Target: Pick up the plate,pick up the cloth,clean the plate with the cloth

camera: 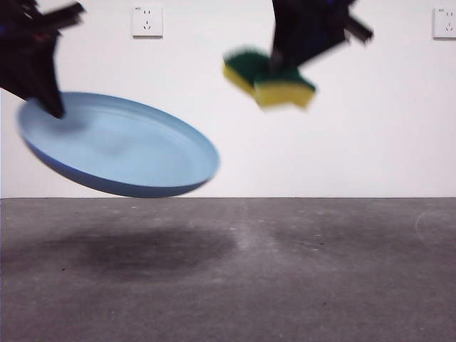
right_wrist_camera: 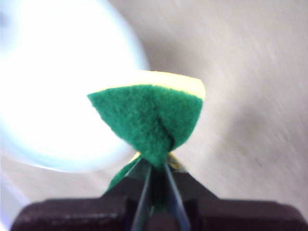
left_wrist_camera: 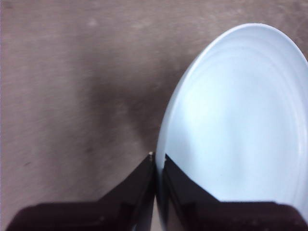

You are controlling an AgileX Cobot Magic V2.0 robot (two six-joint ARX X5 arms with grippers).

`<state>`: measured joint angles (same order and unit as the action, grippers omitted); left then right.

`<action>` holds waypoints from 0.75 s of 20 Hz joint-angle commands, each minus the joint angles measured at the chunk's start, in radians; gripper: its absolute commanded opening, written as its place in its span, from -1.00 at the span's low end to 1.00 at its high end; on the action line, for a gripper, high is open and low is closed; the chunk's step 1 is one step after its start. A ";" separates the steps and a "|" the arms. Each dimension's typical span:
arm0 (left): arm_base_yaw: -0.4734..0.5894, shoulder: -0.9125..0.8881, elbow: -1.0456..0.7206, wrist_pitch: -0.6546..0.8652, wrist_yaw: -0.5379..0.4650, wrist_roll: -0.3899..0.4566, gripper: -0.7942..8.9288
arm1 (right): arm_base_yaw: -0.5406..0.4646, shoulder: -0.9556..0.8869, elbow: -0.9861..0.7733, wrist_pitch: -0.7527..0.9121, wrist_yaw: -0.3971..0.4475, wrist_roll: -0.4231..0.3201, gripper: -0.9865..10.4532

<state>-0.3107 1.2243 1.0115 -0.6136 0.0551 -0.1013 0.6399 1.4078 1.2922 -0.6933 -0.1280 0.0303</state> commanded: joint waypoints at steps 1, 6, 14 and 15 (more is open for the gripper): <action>-0.066 0.022 -0.008 0.067 0.021 -0.060 -0.85 | 0.032 -0.002 -0.006 0.014 0.008 0.034 -0.85; -0.225 0.018 -0.008 0.158 0.080 -0.116 -0.85 | 0.055 0.074 -0.006 0.054 0.030 0.044 -0.85; -0.284 0.018 -0.008 0.248 0.005 -0.138 -0.85 | 0.196 0.212 -0.006 0.017 -0.032 0.051 -0.85; -0.270 0.018 -0.008 0.250 -0.005 -0.136 -0.85 | 0.220 0.212 -0.006 -0.035 0.008 0.042 -0.85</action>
<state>-0.5816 1.2541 0.9932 -0.3954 0.0376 -0.2207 0.8566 1.6039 1.2964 -0.7143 -0.1318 0.0788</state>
